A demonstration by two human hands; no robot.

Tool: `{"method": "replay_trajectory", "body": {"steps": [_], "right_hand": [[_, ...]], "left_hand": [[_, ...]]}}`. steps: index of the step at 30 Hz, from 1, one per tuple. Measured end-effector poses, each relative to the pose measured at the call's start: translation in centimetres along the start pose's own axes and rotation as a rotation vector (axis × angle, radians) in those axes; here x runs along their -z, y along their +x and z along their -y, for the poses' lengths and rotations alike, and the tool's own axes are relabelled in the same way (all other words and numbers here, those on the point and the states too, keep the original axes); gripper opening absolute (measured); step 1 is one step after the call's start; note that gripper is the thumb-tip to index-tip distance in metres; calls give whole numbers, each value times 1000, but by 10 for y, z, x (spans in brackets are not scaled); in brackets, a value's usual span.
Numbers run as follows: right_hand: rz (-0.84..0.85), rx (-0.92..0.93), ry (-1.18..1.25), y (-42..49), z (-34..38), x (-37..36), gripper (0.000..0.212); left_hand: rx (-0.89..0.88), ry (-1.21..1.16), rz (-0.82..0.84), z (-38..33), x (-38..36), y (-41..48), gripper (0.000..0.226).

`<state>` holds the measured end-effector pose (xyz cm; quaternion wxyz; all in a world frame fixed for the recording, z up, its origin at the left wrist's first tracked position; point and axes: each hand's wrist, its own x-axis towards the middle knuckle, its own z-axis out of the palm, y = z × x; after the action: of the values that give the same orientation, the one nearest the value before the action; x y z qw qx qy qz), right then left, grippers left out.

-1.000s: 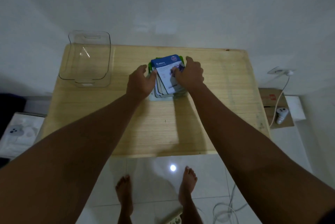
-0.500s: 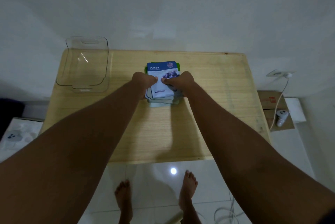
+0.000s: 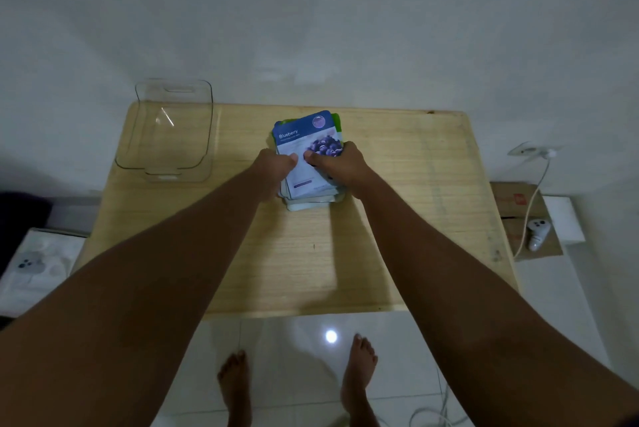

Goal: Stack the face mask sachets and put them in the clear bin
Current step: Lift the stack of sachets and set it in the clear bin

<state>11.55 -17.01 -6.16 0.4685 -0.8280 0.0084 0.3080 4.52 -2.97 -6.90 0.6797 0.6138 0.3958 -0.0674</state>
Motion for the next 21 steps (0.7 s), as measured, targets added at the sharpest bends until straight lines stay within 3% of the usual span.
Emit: {"method": "replay_trajectory", "body": {"steps": [3, 6, 14, 21], "right_hand": [[33, -25, 138, -17, 24, 2, 28], [20, 21, 242, -29, 50, -5, 10], [84, 271, 190, -43, 125, -60, 14], [-32, 460, 182, -44, 185, -121, 23]], "left_hand": [[-40, -85, -4, -12, 2, -15, 33], [-69, -166, 58, -28, 17, -29, 37], [-368, -1, -148, -89, 125, -54, 17], [-590, 98, -107, -115, 221, -41, 36]]}}
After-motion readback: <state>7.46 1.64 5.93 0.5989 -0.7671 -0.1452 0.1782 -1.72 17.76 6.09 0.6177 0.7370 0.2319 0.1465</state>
